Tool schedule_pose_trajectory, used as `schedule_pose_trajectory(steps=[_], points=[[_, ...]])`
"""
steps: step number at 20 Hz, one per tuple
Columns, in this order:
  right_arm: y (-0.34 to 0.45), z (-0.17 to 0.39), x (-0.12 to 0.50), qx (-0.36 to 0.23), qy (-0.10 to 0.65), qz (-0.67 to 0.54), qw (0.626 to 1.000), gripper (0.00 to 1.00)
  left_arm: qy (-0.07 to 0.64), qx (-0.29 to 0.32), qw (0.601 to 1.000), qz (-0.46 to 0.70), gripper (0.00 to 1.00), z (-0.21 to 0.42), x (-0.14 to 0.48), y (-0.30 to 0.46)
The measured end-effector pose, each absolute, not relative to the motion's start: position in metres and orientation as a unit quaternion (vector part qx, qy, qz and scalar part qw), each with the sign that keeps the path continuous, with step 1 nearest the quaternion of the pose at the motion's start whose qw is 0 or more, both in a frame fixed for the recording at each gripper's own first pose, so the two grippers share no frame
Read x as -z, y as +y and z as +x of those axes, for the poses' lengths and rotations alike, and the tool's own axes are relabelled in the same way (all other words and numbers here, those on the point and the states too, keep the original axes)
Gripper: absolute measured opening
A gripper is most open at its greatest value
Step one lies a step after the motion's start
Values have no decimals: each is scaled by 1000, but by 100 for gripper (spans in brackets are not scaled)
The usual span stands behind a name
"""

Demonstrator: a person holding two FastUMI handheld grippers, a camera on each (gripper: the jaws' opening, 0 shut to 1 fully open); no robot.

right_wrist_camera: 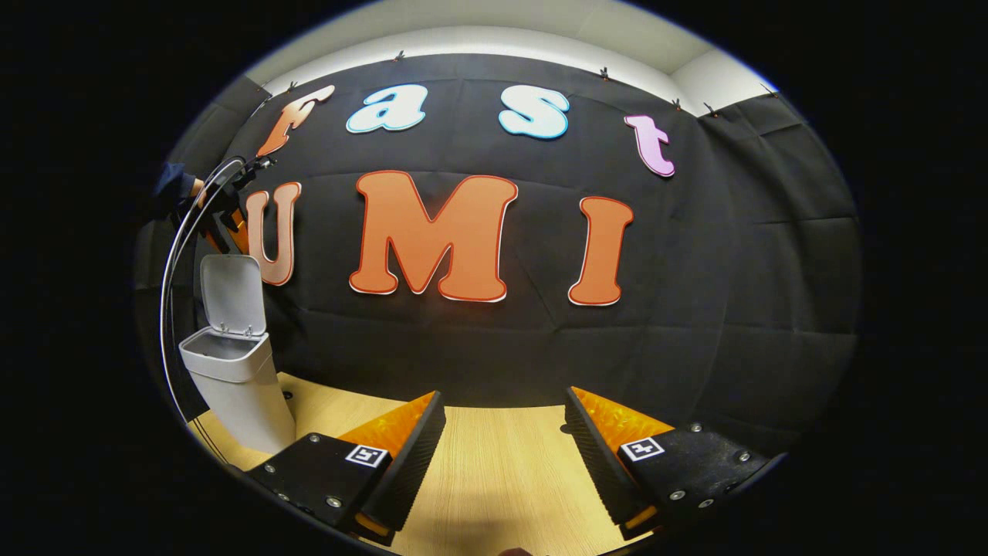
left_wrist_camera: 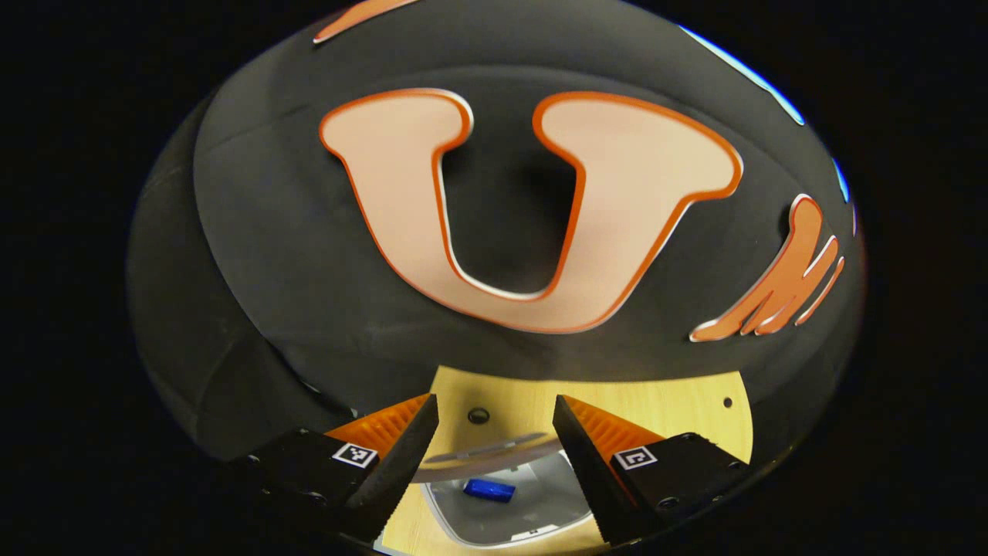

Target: Press the lid of the desktop garbage bin to open it, pick up the crumpled paper on the desktop and throw it into the bin, then pick up the pop can on the desktop and drop it into the bin, and finally close the garbage bin lid.

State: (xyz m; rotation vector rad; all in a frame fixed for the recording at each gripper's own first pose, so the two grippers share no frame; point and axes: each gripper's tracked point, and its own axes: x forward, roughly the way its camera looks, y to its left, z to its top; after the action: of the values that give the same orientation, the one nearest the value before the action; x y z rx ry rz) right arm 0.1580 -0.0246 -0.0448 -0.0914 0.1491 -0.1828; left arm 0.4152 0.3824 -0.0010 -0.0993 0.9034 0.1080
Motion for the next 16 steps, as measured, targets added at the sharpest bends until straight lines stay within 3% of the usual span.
schedule_pose_trajectory(steps=[5, 16], points=[[-33, 153, 42, 100, 69, -49, 991, 94, 514, -31, 854, -71, 96, 382, 23, 367], [-25, 154, 46, 84, 72, -46, 993, 94, 587, 10, 807, -67, 98, 289, 76, 334]])
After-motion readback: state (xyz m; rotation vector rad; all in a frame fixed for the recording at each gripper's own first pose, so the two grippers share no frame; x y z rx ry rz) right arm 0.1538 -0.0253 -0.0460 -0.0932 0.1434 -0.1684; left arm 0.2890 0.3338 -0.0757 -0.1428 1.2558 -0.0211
